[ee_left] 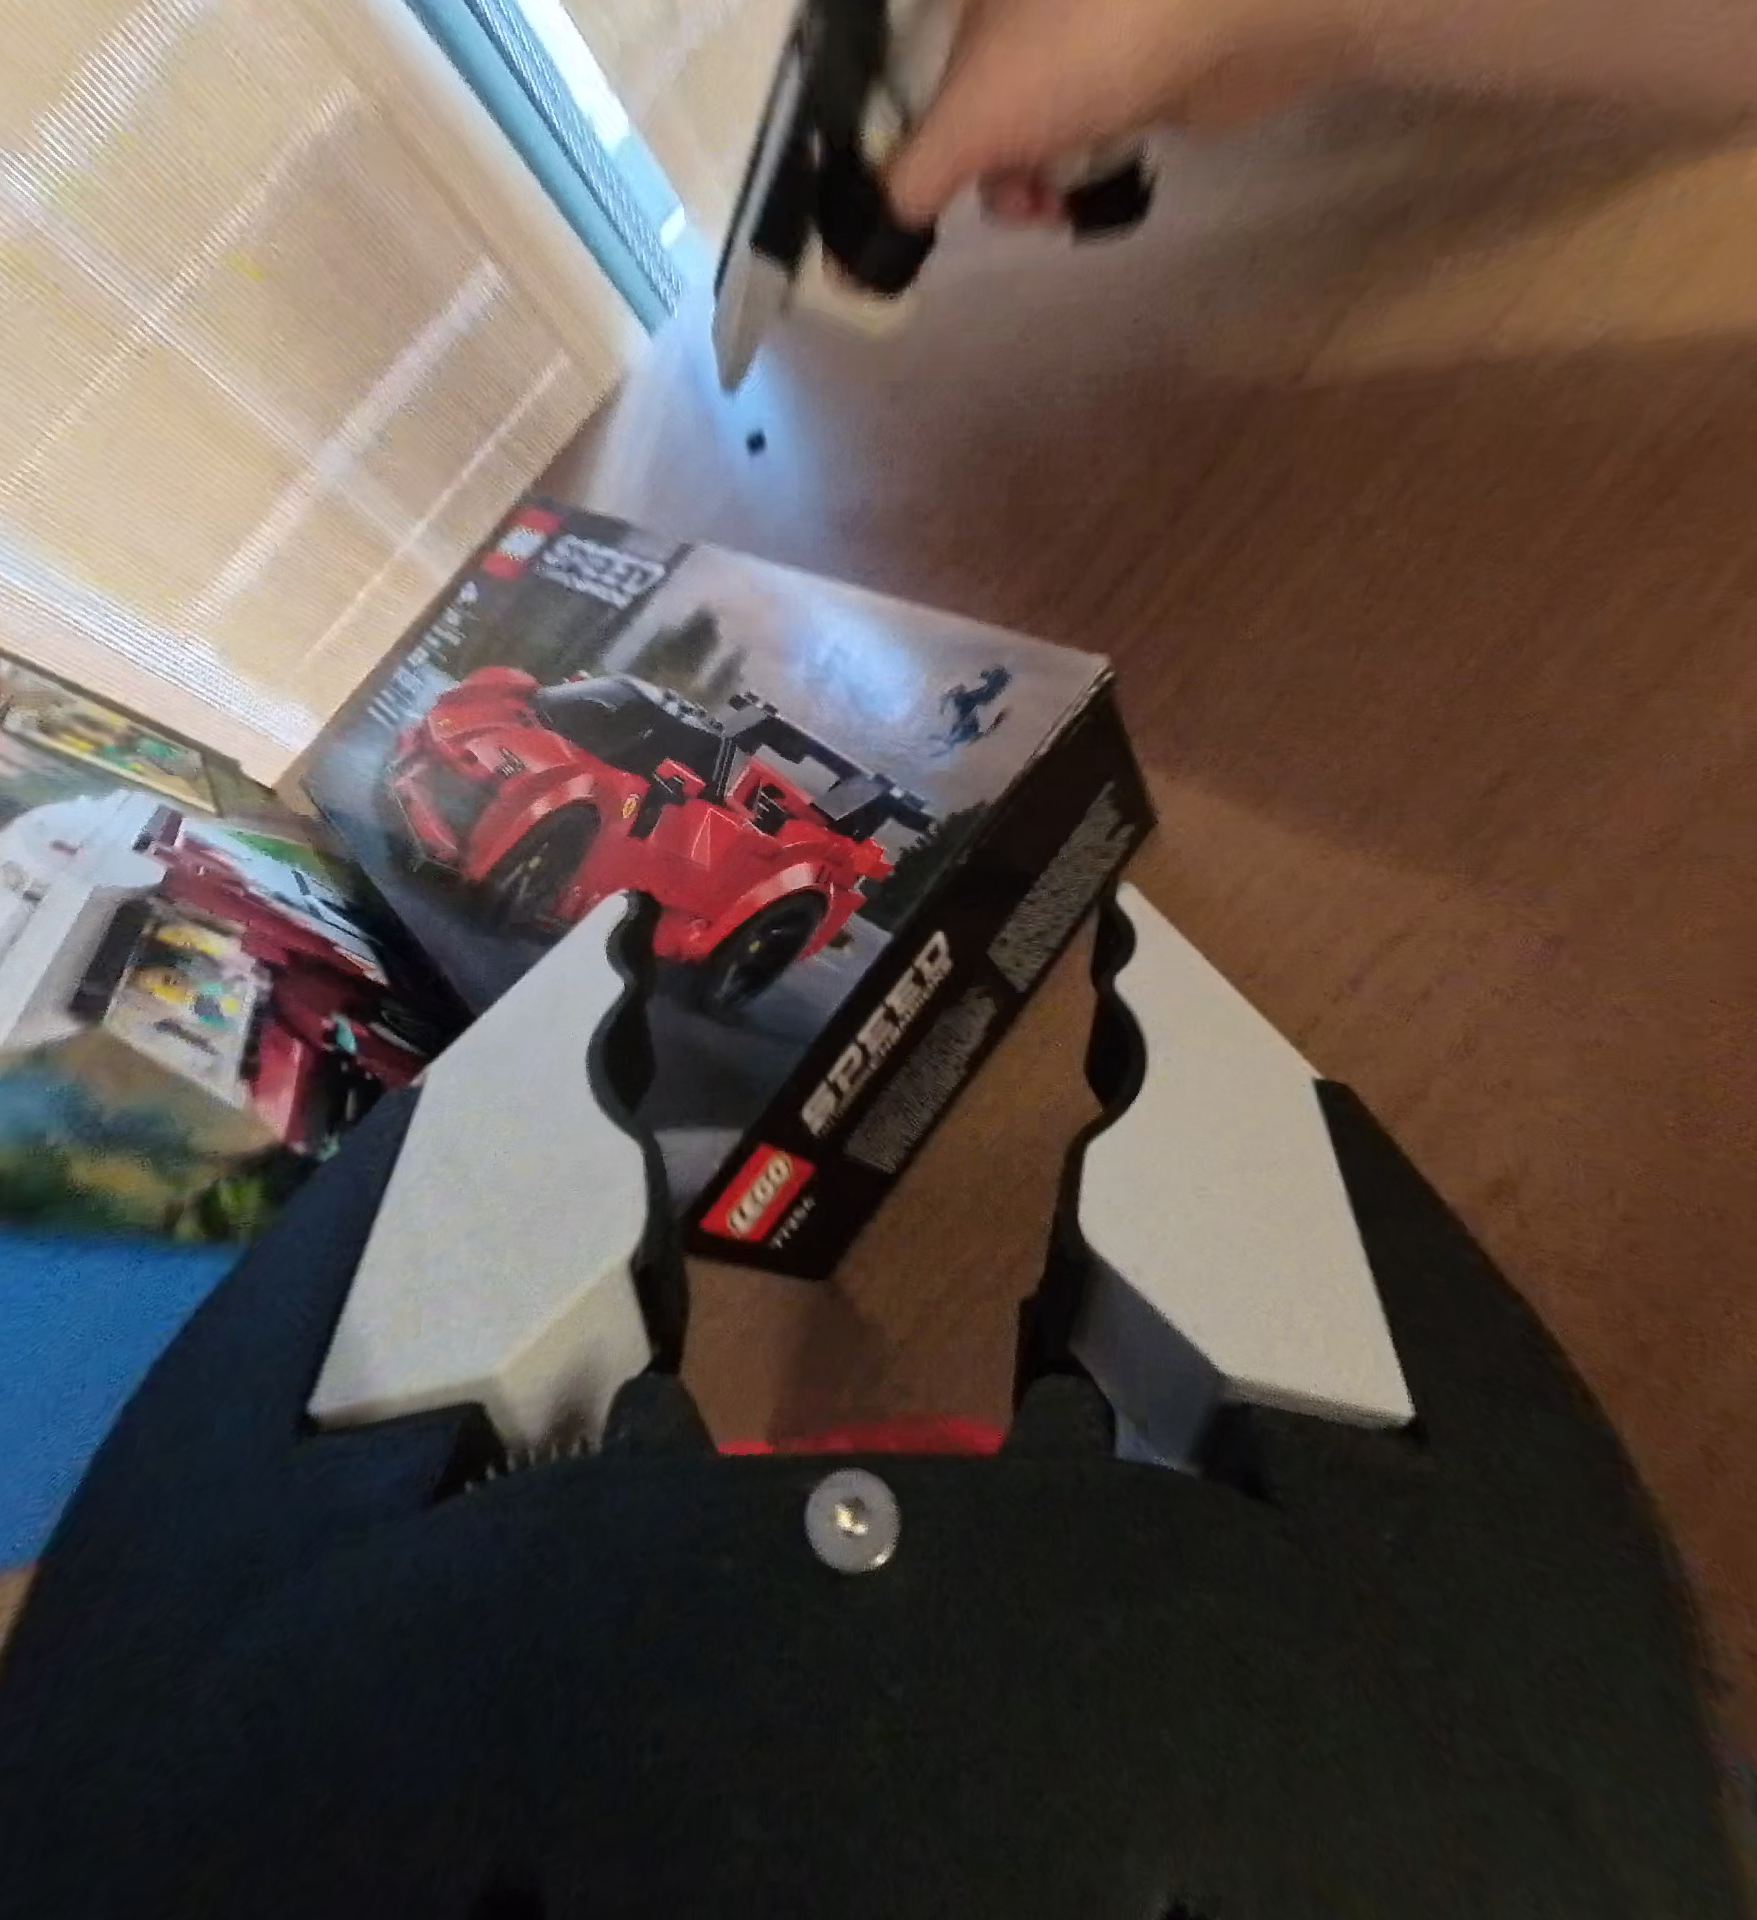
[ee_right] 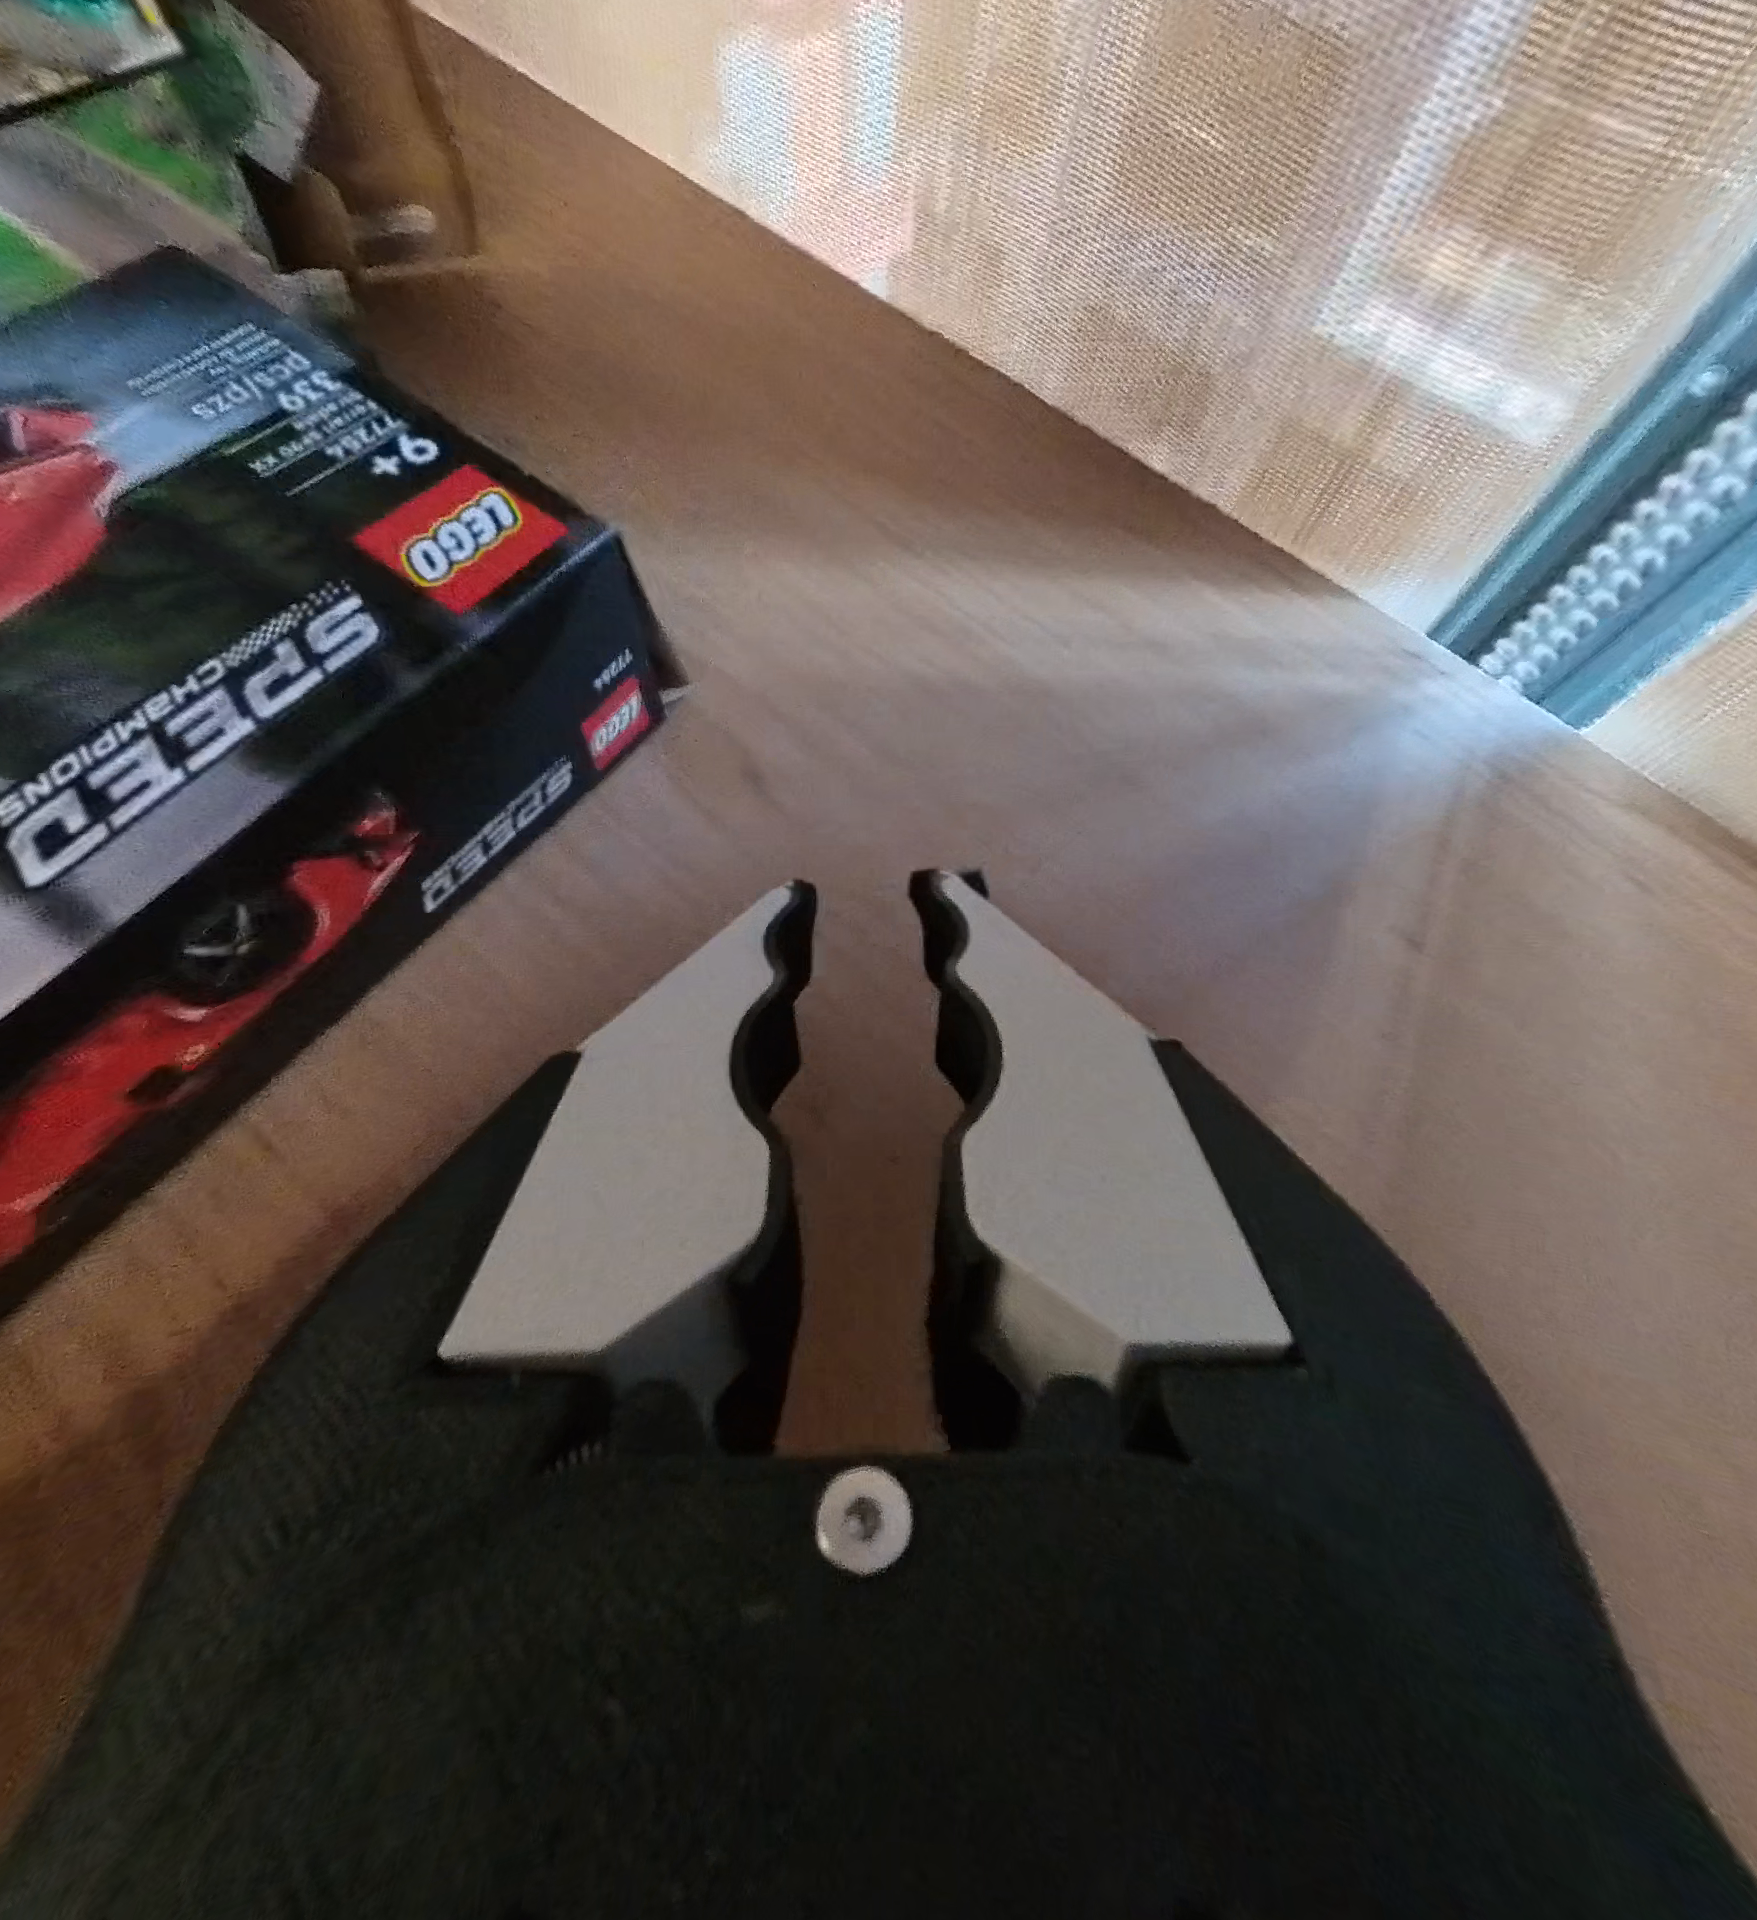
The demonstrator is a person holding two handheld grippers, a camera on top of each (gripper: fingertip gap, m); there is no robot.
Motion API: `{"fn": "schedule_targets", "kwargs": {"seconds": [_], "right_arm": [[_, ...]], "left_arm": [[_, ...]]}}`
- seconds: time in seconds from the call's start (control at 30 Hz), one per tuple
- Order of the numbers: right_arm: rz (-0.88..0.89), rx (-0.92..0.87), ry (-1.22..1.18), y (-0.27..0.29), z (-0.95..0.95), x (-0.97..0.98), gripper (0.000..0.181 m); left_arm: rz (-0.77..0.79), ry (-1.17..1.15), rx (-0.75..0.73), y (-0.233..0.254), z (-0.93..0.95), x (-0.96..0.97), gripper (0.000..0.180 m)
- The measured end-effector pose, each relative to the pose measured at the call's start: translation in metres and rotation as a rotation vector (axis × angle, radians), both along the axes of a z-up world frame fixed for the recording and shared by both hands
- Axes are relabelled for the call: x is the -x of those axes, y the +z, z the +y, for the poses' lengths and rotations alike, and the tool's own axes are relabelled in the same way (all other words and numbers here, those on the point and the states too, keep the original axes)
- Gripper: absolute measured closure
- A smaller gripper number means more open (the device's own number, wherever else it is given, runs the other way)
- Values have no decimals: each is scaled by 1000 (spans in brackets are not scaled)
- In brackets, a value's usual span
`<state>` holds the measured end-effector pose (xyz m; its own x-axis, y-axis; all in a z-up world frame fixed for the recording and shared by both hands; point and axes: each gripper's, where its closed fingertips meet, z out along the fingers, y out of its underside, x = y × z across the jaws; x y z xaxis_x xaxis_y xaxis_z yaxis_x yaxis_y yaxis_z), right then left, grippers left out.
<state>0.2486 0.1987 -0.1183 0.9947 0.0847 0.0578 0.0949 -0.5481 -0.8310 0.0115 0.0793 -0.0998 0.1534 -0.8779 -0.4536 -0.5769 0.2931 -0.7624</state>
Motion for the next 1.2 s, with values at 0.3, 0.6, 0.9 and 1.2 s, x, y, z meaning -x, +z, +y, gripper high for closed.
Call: {"fn": "schedule_targets", "kwargs": {"seconds": [0.3,0.6,0.9,1.2], "right_arm": [[-11,89,64,-31,21,-25,157],[49,154,120,-41,22,-20,172],[13,128,79,-39,21,-21,158],[91,132,-15,-41,34,-16,172]], "left_arm": [[-214,58,72,35,-11,138,104],[-319,373,126,18,15,272,112],[-351,422,60,28,12,295,115],[-265,478,63,6,-4,314,115]]}}
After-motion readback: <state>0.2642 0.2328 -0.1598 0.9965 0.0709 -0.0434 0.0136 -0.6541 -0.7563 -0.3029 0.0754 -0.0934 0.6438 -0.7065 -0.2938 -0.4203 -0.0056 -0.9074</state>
